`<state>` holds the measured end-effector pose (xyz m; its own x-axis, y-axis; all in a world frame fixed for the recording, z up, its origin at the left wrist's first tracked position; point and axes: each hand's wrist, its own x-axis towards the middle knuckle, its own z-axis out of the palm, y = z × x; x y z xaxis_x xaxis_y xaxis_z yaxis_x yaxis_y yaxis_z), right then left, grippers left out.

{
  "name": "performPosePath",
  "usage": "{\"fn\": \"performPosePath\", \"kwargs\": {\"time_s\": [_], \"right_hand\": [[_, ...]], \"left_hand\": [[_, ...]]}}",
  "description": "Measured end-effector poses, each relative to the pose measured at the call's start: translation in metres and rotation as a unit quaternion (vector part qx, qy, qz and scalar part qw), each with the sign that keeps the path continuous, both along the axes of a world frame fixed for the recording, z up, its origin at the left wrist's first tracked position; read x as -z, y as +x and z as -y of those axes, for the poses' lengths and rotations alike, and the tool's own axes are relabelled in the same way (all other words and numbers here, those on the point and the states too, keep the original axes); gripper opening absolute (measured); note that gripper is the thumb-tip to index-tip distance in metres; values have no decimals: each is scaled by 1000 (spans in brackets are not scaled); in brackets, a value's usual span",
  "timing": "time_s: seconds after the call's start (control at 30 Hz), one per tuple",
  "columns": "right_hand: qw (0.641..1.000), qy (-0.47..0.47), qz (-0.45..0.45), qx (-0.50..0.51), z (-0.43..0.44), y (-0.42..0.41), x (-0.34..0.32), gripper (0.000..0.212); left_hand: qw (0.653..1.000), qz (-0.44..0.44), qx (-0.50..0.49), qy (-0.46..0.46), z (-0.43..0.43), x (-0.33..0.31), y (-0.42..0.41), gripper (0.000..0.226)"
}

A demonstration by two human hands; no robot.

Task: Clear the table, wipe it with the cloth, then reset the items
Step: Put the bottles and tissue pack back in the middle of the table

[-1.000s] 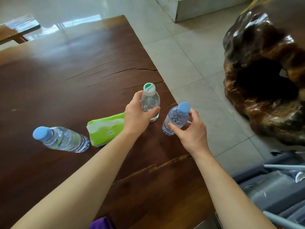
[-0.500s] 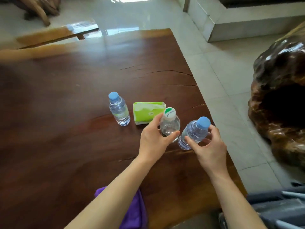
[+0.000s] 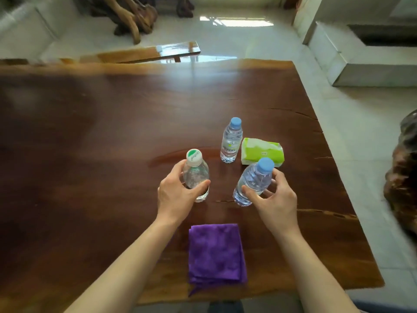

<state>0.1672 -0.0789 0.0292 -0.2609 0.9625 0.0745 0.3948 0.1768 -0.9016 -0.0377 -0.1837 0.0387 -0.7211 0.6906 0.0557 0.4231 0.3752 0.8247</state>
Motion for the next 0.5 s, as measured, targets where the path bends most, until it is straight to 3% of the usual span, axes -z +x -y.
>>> {"fn": "performPosePath", "kwargs": {"time_s": [0.5], "right_hand": [[998, 19, 24, -48, -58, -160, 23, 66]], "left_hand": [[993, -6, -117, -5, -48, 13, -105, 64]]}}
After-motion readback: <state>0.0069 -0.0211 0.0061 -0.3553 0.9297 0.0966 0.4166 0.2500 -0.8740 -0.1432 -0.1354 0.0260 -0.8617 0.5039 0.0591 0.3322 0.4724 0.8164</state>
